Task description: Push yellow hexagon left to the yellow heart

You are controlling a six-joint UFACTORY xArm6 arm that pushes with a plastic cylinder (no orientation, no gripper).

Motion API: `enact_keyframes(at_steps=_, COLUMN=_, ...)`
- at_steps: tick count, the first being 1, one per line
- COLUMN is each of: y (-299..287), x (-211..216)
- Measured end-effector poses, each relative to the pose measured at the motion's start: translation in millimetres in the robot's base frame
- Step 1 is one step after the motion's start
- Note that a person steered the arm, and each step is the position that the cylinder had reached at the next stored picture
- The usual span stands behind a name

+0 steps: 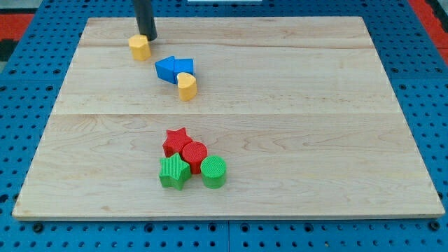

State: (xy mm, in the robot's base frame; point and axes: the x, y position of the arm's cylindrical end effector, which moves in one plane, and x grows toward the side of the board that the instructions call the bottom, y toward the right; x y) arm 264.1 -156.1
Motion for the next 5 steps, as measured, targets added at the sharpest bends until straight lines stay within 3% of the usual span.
enact_keyframes(at_steps=1, y=-27.0, x=31.4)
enact_keyframes(at_steps=3, y=-90.9, x=40.7)
enact_keyframes(at_steps=5, y=0.8, x=95.8)
